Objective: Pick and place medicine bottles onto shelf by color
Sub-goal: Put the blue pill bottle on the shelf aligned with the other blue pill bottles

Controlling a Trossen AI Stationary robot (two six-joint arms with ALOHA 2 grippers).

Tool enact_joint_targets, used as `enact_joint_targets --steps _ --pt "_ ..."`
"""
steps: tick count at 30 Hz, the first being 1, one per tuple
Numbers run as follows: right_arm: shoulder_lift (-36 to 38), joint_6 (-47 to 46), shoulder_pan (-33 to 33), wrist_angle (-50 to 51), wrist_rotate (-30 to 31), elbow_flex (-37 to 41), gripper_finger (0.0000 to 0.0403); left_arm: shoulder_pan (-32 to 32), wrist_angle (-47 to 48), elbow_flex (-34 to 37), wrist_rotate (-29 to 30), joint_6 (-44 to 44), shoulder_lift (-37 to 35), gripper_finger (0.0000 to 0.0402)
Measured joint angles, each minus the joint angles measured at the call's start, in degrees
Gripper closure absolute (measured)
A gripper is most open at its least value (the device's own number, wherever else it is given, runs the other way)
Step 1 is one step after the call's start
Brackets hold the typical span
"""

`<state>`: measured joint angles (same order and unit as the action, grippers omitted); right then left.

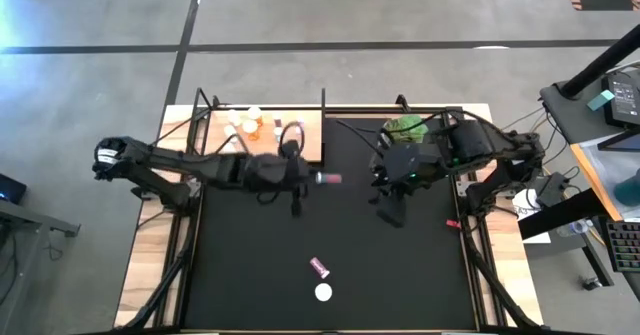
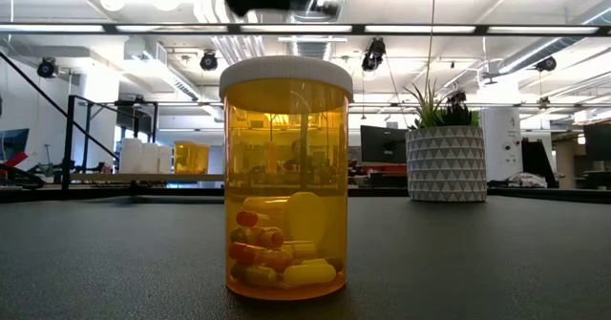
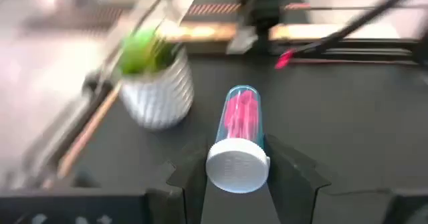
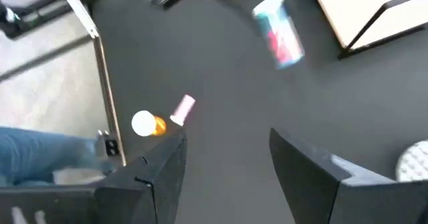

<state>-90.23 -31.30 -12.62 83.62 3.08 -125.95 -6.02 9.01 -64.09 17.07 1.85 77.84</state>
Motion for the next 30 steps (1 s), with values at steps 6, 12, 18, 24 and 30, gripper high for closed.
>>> enact_joint_targets --steps 6,12,18,24,30 --pt "2.02 8.02 0.02 4.61 0.08 0.00 0.0200 6.76 10.73 -1.25 -0.66 16.21 0.00 0.0283" --pt "4.15 17.84 0.02 6.39 2.82 0.01 0.0200 11.12 24.30 -4.88 -3.39 27.58 -0.02 0.0283" --pt "7.15 25.17 0.02 6.44 9.36 0.04 0.0200 16.40 33.13 -5.76 -8.43 38.24 0.37 0.0283" --pt "8.93 27.81 0.03 6.42 16.73 0.07 0.0200 21.42 38.28 -5.76 -13.39 43.34 3.66 0.0283" --pt "9.60 29.52 0.02 6.27 18.57 0.07 0.0200 26.81 38.63 -5.76 -24.42 43.06 8.15 0.0283"
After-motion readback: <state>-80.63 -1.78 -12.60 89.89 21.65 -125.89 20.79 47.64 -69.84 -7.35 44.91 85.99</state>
